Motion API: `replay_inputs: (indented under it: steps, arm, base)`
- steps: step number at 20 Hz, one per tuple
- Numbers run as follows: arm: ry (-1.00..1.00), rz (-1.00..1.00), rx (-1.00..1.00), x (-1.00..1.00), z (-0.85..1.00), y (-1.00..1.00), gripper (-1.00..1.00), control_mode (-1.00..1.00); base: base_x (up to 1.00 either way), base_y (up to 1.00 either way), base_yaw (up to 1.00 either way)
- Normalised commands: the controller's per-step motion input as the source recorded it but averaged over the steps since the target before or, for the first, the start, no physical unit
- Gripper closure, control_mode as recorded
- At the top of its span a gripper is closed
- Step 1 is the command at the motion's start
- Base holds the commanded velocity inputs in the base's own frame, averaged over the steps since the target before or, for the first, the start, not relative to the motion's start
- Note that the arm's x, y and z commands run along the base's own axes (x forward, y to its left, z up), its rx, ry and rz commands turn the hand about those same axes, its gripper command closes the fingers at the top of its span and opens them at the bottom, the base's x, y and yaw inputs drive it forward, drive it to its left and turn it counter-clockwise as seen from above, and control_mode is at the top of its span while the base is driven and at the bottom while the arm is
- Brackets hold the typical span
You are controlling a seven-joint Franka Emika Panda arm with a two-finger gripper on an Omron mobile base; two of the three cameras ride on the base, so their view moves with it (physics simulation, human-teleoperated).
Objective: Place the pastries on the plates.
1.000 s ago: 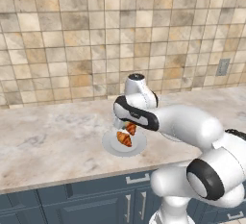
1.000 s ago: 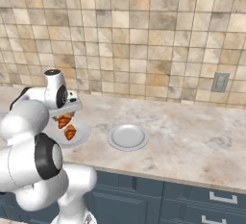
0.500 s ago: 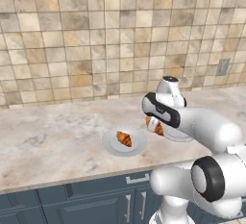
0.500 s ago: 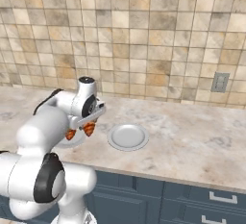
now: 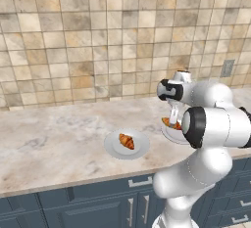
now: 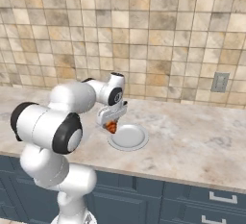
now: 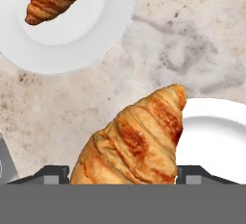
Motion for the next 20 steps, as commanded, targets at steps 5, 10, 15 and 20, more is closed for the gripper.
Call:
replay_inputs:
  steps: [5, 10, 15, 20]
  arm:
    - [0.0, 0.08, 0.0, 0.02, -0.26, -0.02, 1.0, -1.0]
    - [0.05, 0.03, 0.0, 0.06, -0.35, -0.18, 1.0, -1.0]
    - [0.01, 0.0, 0.0, 0.01, -0.05, -0.25, 1.0, -1.0]
    - [0.0, 0.0, 0.0, 0.03, -0.05, -0.19, 1.0, -1.0]
  base:
    - [0.0, 0.0, 0.0]
    - [0.0, 0.0, 0.0]
    - [0.0, 0.0, 0.0]
    - [0.0, 0.0, 0.0]
